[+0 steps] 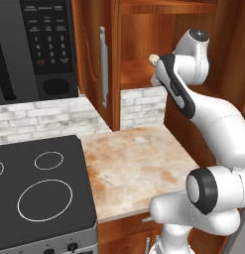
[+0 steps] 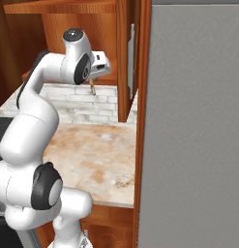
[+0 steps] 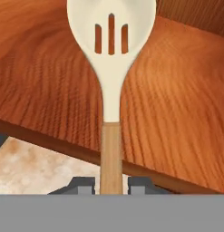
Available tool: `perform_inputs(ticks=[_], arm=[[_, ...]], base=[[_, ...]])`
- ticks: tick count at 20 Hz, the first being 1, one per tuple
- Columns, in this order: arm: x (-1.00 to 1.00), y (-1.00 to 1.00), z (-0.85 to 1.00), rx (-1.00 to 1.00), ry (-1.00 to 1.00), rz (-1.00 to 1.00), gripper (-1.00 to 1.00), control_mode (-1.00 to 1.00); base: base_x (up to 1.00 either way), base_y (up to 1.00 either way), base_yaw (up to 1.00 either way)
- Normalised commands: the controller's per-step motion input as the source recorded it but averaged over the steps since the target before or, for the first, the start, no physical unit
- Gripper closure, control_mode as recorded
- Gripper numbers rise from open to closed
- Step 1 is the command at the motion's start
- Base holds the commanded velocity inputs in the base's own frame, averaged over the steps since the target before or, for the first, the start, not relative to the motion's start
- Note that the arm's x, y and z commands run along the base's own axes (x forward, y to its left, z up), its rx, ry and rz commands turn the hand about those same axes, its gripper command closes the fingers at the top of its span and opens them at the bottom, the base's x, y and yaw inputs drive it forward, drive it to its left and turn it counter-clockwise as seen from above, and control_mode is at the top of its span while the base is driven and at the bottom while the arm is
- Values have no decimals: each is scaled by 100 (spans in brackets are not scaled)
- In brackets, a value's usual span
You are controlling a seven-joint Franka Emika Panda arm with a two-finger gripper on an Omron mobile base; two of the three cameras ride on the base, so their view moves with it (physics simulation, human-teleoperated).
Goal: Organize the utensils by type. Pick up the wooden spoons from the counter and place them in the open cabinet. Then pick up the metallic utensils from the counter and place them in the open drawer.
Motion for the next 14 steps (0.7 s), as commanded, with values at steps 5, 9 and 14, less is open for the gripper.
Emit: perform_inputs(ticks=[5,9,14], arm=[[27,0,0,-15,0,33,100,-100],[12,9,4,-20,0,21,100,-100],[15,14,14,-21,0,18,100,-100]], base=[[0,0,0],[0,0,0],[0,0,0]])
